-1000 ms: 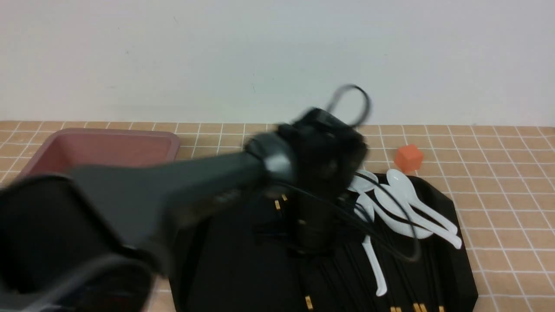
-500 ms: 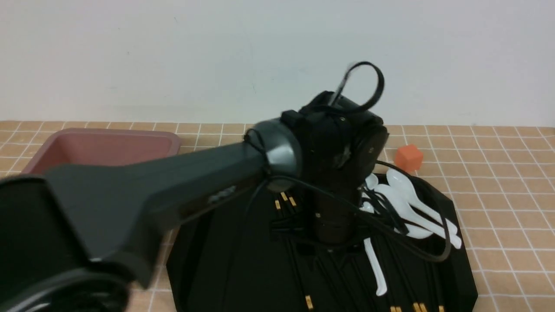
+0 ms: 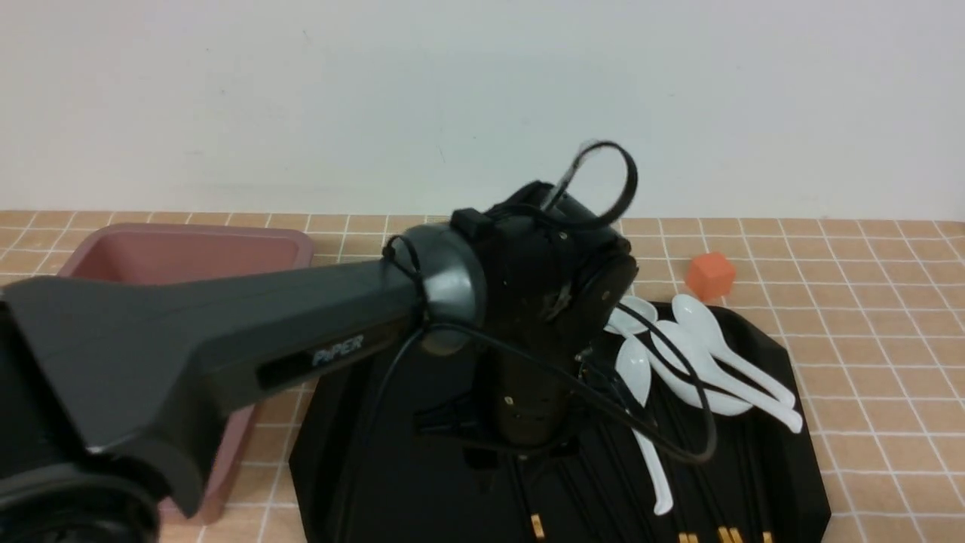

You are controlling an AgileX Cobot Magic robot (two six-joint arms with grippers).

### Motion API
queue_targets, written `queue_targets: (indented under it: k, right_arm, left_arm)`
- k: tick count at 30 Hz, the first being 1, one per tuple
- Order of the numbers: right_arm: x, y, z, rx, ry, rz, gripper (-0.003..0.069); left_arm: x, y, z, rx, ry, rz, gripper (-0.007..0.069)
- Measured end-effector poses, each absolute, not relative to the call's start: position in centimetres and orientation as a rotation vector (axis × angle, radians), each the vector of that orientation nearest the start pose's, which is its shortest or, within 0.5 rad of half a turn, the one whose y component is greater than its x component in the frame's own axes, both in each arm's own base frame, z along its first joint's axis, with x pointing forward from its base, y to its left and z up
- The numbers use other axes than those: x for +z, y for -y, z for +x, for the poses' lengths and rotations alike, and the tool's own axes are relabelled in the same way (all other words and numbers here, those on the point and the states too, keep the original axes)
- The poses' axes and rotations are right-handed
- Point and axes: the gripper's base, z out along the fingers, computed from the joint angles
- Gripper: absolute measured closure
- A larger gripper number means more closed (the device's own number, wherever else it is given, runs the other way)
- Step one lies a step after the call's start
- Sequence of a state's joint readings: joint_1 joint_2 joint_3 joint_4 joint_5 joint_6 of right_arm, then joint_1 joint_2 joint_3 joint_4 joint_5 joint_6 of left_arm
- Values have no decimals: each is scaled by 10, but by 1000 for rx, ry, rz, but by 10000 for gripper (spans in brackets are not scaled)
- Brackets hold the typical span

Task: On brown tablecloth take chopsticks from black tray and put them in box.
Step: 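Reach over to the black tray and grasp a pair of chopsticks with the left gripper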

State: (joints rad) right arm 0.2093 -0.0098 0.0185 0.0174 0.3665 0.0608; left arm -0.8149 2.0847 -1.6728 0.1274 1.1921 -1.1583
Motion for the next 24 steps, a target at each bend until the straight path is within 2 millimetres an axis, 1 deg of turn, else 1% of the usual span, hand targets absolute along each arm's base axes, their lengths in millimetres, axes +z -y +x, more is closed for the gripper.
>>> queue_targets:
  k: [3, 6, 12, 24]
  right_arm:
    - [175, -12, 51, 204, -1859, -127, 419]
    - [175, -12, 51, 204, -1859, -127, 419]
    - [175, -12, 51, 204, -1859, -127, 419]
    - [175, -12, 51, 204, -1859, -127, 419]
  left_arm:
    - [188, 299, 306, 4, -2970, -566, 317]
    - [179, 300, 311, -38, -2962, -600, 317]
    - [180, 305, 315, -125, -2928, -612, 317]
    - [179, 302, 318, -82, -2892, -621, 317]
